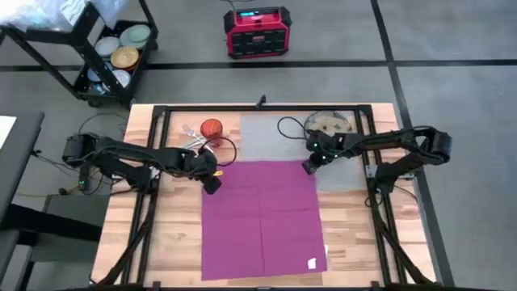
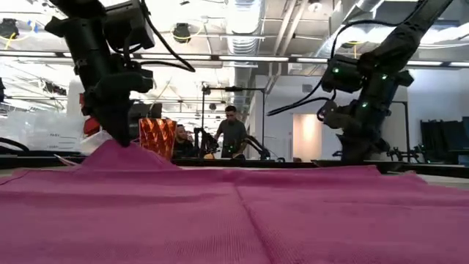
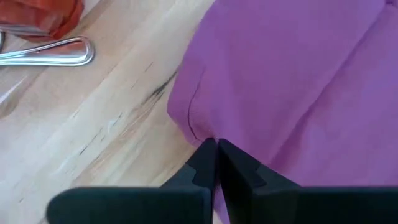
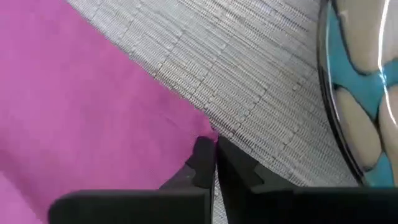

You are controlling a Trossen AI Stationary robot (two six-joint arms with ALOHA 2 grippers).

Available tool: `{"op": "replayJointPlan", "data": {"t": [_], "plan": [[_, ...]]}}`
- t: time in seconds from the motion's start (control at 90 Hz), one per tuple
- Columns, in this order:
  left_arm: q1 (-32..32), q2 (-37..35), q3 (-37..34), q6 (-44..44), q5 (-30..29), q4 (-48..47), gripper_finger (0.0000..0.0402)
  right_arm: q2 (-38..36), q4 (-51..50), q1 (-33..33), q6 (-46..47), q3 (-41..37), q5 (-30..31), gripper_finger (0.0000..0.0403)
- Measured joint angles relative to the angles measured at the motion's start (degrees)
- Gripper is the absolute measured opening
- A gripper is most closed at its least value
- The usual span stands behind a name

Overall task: Set table place
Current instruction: Fold the purple napkin

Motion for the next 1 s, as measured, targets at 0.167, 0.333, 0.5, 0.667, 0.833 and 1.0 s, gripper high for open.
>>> {"op": "replayJointPlan", "data": {"t": [0.167,0.333,0.5,0.667,0.833,1.0], "plan": [[0.0,-0.7,0.0,0.0,0.0,-0.1,0.0000,-5.1,-3.7,0.8,0.6,0.2,0.1,0.0000],[0.0,-1.4,1.4,1.1,0.0,-1.1,0.0000,-9.2,-3.0,1.3,1.7,0.3,0.0,0.0000],[-0.2,-1.4,4.1,2.4,0.0,-4.6,0.0000,-11.9,-3.6,1.9,3.1,0.3,-1.9,0.0000],[-1.3,-1.4,6.7,2.5,0.6,-8.1,0.0000,-14.2,-5.7,4.7,4.7,0.3,-3.8,0.0000],[-3.7,-1.4,9.5,2.4,1.3,-12.0,0.0000,-17.3,-7.3,8.4,7.2,0.4,-3.8,0.0000],[-6.1,-1.4,11.3,1.6,2.0,-14.6,0.0000,-20.5,-7.9,11.0,9.9,0.4,-3.8,0.0000]]}}
